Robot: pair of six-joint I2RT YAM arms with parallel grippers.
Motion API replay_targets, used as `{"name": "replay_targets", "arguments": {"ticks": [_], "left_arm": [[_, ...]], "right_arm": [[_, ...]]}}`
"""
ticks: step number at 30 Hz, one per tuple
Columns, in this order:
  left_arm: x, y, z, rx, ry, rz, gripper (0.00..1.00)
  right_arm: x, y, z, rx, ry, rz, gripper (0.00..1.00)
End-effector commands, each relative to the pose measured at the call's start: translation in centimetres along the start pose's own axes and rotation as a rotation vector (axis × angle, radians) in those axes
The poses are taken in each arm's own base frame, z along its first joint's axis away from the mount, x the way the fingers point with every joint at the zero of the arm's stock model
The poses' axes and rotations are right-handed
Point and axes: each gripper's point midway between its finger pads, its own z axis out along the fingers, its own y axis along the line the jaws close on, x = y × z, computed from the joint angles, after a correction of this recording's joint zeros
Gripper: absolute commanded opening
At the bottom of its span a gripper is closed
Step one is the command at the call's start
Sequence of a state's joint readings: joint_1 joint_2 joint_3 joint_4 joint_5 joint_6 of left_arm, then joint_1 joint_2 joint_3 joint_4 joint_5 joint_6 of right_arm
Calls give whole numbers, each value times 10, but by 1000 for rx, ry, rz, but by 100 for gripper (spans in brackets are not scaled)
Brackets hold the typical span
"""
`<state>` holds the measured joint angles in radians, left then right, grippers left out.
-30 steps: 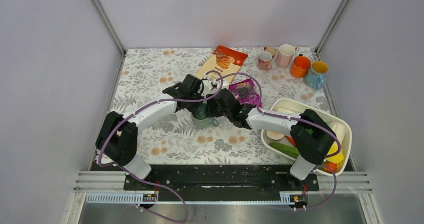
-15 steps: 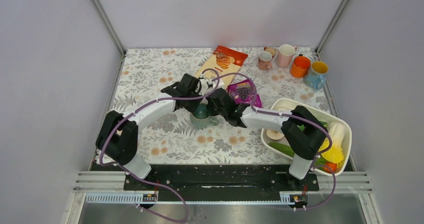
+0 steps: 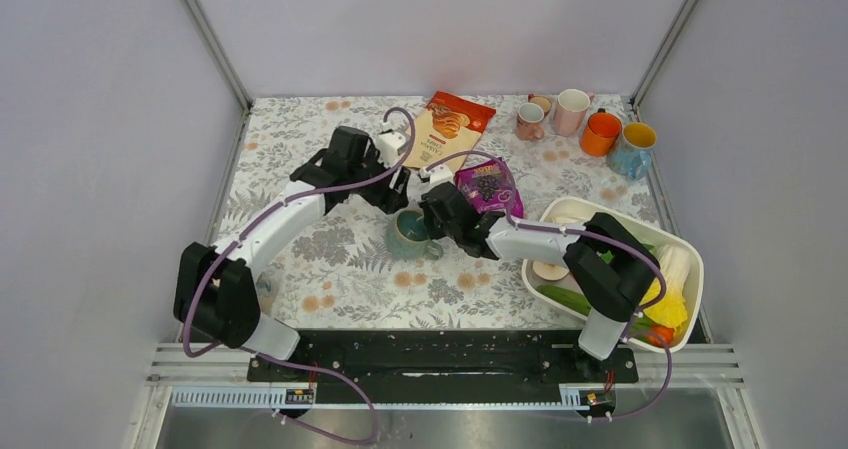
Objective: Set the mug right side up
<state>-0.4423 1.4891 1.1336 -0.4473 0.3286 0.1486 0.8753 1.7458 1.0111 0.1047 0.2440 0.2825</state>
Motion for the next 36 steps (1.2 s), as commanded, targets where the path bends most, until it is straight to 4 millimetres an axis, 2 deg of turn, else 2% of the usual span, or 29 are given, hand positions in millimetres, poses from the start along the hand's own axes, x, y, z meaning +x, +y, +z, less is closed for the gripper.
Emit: {"name": "replay_targets", "arguments": {"ticks": [1, 6, 9, 10, 12, 14, 17, 21, 24, 30, 34, 36], "left_arm": [[-48, -15, -27, 80, -149, 36, 69], [-56, 9, -48, 34, -176, -10, 69], [-62, 28, -68, -34, -208, 0, 73], [-64, 35, -74, -56, -217, 1, 75], [-64, 46, -86, -85, -227, -7, 80], [-62, 57, -94, -111, -238, -19, 91], [-57, 68, -101, -133, -244, -36, 93], [-50, 70, -97, -131, -231, -39, 94], [-46, 72, -97, -137, -218, -35, 94], [-37, 73, -98, -138, -181, -6, 95], [-29, 77, -94, -135, -152, -9, 95], [-26, 80, -92, -138, -142, -14, 95]], "right_arm": [[-22, -9, -11, 29, -43, 5, 0], [-43, -17, -24, 61, -85, -31, 0], [-67, -26, -41, 75, -131, -45, 0], [-72, -32, -44, 84, -139, -43, 0], [-96, -46, -57, 90, -192, -28, 0], [-109, -64, -68, 116, -199, -32, 0], [-134, -86, -82, 154, -241, -41, 0], [-164, -116, -96, 196, -285, -28, 0], [-187, -153, -111, 266, -325, -11, 0], [-221, -243, -142, 418, -384, 63, 0], [-221, -310, -147, 550, -354, 92, 0], [-210, -342, -145, 613, -316, 112, 0]]}}
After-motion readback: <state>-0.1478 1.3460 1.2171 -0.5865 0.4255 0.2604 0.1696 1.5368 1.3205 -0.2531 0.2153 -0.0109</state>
